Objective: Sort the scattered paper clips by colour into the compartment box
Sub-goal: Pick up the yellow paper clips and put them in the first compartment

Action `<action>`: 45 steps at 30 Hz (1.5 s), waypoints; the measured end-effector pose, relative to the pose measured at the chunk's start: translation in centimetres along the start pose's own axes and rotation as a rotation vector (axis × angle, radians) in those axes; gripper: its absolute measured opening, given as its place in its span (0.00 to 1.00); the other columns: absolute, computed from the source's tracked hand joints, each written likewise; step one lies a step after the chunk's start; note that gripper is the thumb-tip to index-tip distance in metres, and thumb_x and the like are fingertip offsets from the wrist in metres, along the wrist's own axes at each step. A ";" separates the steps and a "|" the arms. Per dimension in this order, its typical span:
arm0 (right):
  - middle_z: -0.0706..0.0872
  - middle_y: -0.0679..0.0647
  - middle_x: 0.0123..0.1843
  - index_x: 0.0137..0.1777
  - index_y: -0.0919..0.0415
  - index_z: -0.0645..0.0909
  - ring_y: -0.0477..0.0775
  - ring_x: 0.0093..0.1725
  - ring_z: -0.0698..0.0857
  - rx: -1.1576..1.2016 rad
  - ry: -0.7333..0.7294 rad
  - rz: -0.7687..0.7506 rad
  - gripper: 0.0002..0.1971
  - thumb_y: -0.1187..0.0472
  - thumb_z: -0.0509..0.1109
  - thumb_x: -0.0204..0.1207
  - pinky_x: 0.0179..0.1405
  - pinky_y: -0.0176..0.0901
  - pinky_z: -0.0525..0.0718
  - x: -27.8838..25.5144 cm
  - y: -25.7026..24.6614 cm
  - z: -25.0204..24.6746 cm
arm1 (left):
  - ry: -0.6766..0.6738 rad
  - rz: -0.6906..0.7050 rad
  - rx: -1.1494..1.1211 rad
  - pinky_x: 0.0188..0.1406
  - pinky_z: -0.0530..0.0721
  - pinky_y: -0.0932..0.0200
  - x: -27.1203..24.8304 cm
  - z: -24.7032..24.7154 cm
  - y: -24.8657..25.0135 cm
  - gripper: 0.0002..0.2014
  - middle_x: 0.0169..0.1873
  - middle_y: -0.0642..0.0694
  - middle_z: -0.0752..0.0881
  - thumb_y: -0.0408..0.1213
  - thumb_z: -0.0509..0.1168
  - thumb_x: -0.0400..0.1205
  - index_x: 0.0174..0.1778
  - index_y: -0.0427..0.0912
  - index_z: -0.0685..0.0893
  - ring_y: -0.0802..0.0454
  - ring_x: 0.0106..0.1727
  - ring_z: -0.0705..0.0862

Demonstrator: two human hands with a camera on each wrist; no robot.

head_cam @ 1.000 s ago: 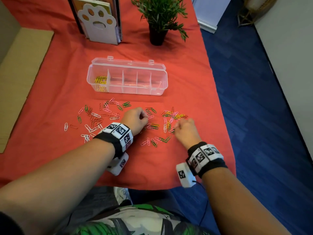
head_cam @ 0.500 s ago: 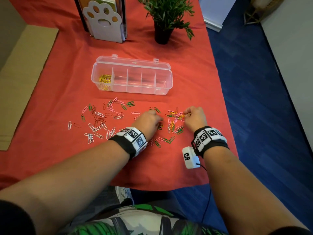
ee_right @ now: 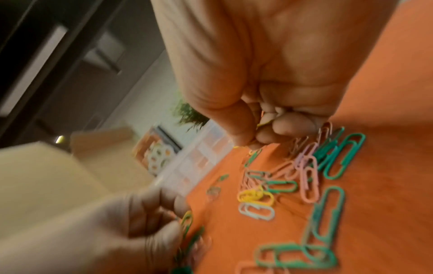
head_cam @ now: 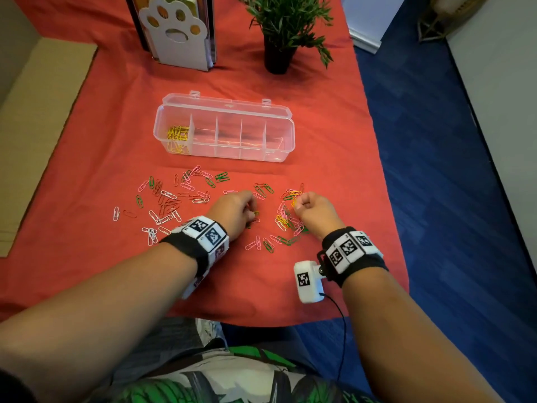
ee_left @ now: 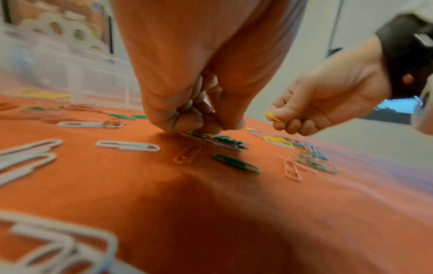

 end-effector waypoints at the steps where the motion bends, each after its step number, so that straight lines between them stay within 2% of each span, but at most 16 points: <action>1: 0.77 0.45 0.32 0.43 0.54 0.76 0.43 0.29 0.74 0.115 0.007 0.023 0.09 0.69 0.61 0.78 0.28 0.35 0.72 0.0 0.1 -0.2 | 0.012 -0.023 -0.051 0.48 0.78 0.57 -0.1 -0.3 -0.4 0.05 0.42 0.43 0.87 0.31 0.67 0.76 0.46 0.42 0.83 0.45 0.44 0.83; 3: 0.77 0.49 0.33 0.47 0.57 0.78 0.44 0.28 0.72 0.337 -0.008 0.077 0.11 0.71 0.57 0.80 0.21 0.30 0.72 0.1 0.4 -0.2 | 0.018 -0.061 -0.125 0.49 0.79 0.56 -0.1 -0.5 -1.0 0.03 0.39 0.46 0.85 0.33 0.66 0.78 0.43 0.46 0.83 0.48 0.42 0.81; 5: 0.74 0.52 0.32 0.42 0.59 0.77 0.47 0.27 0.71 0.562 -0.033 0.145 0.13 0.72 0.54 0.80 0.17 0.30 0.70 0.0 0.4 -0.1 | 0.014 -0.116 -0.235 0.48 0.79 0.56 -0.2 -0.5 -1.6 0.05 0.35 0.48 0.83 0.38 0.67 0.78 0.37 0.48 0.80 0.50 0.39 0.79; 8: 0.72 0.54 0.30 0.38 0.63 0.76 0.50 0.26 0.73 0.790 -0.072 0.221 0.12 0.69 0.53 0.79 0.20 0.34 0.71 -0.7 0.3 -0.1 | 0.026 -0.191 -0.418 0.41 0.81 0.52 -0.3 -0.5 -2.7 0.11 0.29 0.49 0.81 0.41 0.70 0.76 0.30 0.48 0.77 0.50 0.34 0.77; 10: 0.72 0.54 0.29 0.35 0.63 0.76 0.50 0.26 0.72 0.844 -0.089 0.247 0.12 0.66 0.55 0.77 0.20 0.35 0.71 -1.0 0.3 -0.1 | 0.044 -0.218 -0.476 0.34 0.78 0.56 -0.4 -0.7 -3.0 0.12 0.26 0.47 0.81 0.40 0.71 0.75 0.28 0.47 0.76 0.50 0.28 0.76; 13: 0.71 0.53 0.29 0.34 0.60 0.75 0.48 0.25 0.70 0.717 -0.088 0.221 0.10 0.67 0.58 0.77 0.18 0.34 0.69 -1.1 0.3 0.2 | 0.037 -0.239 -0.556 0.22 0.75 0.66 -0.4 -0.7 -2.9 0.11 0.23 0.48 0.83 0.32 0.66 0.79 0.31 0.47 0.77 0.59 0.18 0.77; 15: 0.74 0.52 0.30 0.36 0.57 0.76 0.46 0.25 0.70 0.514 -0.088 0.164 0.10 0.71 0.60 0.75 0.17 0.32 0.69 -0.9 0.4 0.7 | 0.018 -0.267 -0.621 0.18 0.76 0.71 -0.4 -0.5 -2.5 0.13 0.26 0.48 0.83 0.27 0.60 0.82 0.34 0.47 0.77 0.65 0.18 0.79; 19: 0.78 0.51 0.34 0.42 0.57 0.81 0.49 0.31 0.75 -0.070 -0.043 -0.030 0.06 0.68 0.64 0.74 0.31 0.38 0.71 -0.7 -0.4 1.5 | 0.047 -0.283 -0.516 0.28 0.73 0.65 -0.2 -0.5 -2.0 0.15 0.30 0.52 0.81 0.27 0.54 0.82 0.37 0.48 0.80 0.58 0.28 0.76; 22: 0.77 0.58 0.46 0.46 0.59 0.80 0.58 0.45 0.79 -0.341 0.008 -0.198 0.07 0.67 0.67 0.69 0.46 0.41 0.76 -1.2 -0.8 3.0 | 0.040 -0.240 -0.372 0.36 0.74 0.64 -0.1 -0.4 -1.0 0.11 0.36 0.50 0.85 0.31 0.58 0.81 0.45 0.49 0.85 0.53 0.37 0.79; 24: 0.77 0.60 0.49 0.43 0.58 0.78 0.61 0.49 0.79 -0.388 0.023 -0.240 0.06 0.67 0.67 0.67 0.52 0.47 0.79 -1.4 -0.7 3.5 | 0.033 -0.192 -0.250 0.38 0.74 0.64 -0.2 -0.4 -0.1 0.09 0.45 0.46 0.87 0.34 0.62 0.80 0.50 0.45 0.87 0.51 0.41 0.82; 27: 0.77 0.55 0.43 0.36 0.56 0.75 0.55 0.43 0.78 -0.290 0.059 -0.181 0.07 0.67 0.67 0.70 0.44 0.39 0.74 -0.9 -0.2 2.0 | 0.034 -0.079 -0.080 0.57 0.74 0.61 0.5 -0.3 1.2 0.11 0.55 0.41 0.84 0.35 0.64 0.79 0.54 0.44 0.87 0.45 0.58 0.82; 31: 0.80 0.49 0.32 0.30 0.51 0.73 0.52 0.36 0.80 -0.045 0.121 -0.019 0.12 0.65 0.67 0.72 0.41 0.44 0.78 0.1 1.6 -1.1 | -0.038 0.074 0.086 0.56 0.73 0.60 1.8 0.7 3.7 0.12 0.54 0.39 0.82 0.37 0.66 0.79 0.56 0.47 0.88 0.43 0.57 0.81; 35: 0.81 0.55 0.40 0.42 0.54 0.83 0.52 0.39 0.80 -0.191 0.166 -0.095 0.05 0.65 0.67 0.73 0.44 0.37 0.74 1.0 0.5 -2.7 | -0.125 0.196 0.238 0.58 0.77 0.54 1.9 2.8 5.8 0.12 0.52 0.40 0.81 0.39 0.67 0.77 0.55 0.48 0.88 0.42 0.57 0.81; 37: 0.79 0.57 0.43 0.49 0.58 0.85 0.53 0.42 0.80 -0.292 0.161 -0.166 0.08 0.66 0.67 0.73 0.46 0.36 0.74 1.6 -0.4 -2.4 | -0.140 0.201 0.285 0.57 0.78 0.52 1.7 3.5 5.7 0.11 0.50 0.40 0.81 0.38 0.67 0.76 0.53 0.46 0.87 0.41 0.57 0.80; 40: 0.77 0.60 0.48 0.53 0.59 0.84 0.61 0.47 0.82 -0.385 0.166 -0.236 0.11 0.66 0.67 0.72 0.54 0.45 0.80 2.4 -1.7 -1.5 | -0.117 0.202 0.316 0.56 0.78 0.51 1.5 3.5 5.0 0.09 0.50 0.39 0.80 0.39 0.67 0.76 0.50 0.42 0.86 0.39 0.56 0.80; 45: 0.76 0.63 0.52 0.46 0.62 0.82 0.65 0.50 0.81 -0.483 0.128 -0.290 0.05 0.67 0.67 0.70 0.52 0.51 0.81 2.6 -2.6 0.2 | -0.063 0.066 0.134 0.55 0.80 0.54 1.4 1.8 2.4 0.10 0.51 0.41 0.88 0.41 0.67 0.77 0.50 0.41 0.86 0.43 0.54 0.84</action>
Point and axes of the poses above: each hand's wrist, its own x-axis towards the middle knuckle, its own z-axis out of the palm, y = z × x, the point moved 7 cm from there along x, towards the middle knuckle
